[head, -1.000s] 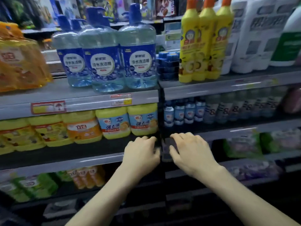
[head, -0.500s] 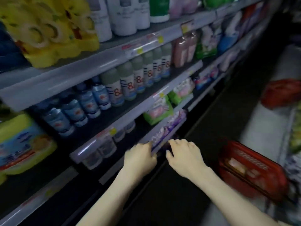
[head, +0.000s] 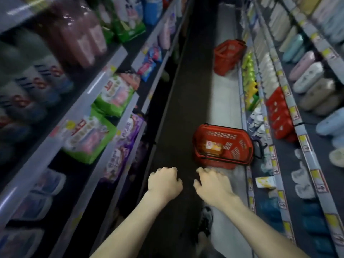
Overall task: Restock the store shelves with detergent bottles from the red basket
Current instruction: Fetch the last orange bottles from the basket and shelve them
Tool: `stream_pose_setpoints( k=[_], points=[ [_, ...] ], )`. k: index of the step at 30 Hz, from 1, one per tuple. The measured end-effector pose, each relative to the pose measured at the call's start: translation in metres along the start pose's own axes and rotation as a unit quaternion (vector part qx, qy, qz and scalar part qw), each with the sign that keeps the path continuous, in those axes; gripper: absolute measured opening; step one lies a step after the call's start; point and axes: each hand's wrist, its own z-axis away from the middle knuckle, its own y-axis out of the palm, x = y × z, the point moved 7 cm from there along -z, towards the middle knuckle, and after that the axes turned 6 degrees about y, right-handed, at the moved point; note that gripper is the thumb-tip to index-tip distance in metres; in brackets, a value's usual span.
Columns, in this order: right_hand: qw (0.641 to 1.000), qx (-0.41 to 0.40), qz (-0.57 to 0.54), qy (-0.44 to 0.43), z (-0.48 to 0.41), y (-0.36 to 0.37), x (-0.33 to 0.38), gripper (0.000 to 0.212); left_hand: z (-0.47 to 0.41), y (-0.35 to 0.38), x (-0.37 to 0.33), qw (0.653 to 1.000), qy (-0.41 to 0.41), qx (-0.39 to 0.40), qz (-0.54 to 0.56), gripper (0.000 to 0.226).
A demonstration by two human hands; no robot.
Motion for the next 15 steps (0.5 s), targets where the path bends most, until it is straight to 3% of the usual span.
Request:
stream_pose_setpoints(
  k=[8, 15],
  points=[
    [0.998, 0.052, -0.019, 0.04, -0.082, -0.003, -0.118, 0.037, -0.121, 0.016, -0.097, 0.997, 0.016, 0.066, -0.029, 0.042],
    [0.993, 0.095, -0.017, 0.063, -0.157, 0.002, -0.181, 0.039, -0.213, 0.018, -0.144, 0.992, 0.015, 0.125, -0.019, 0.035]
  ],
)
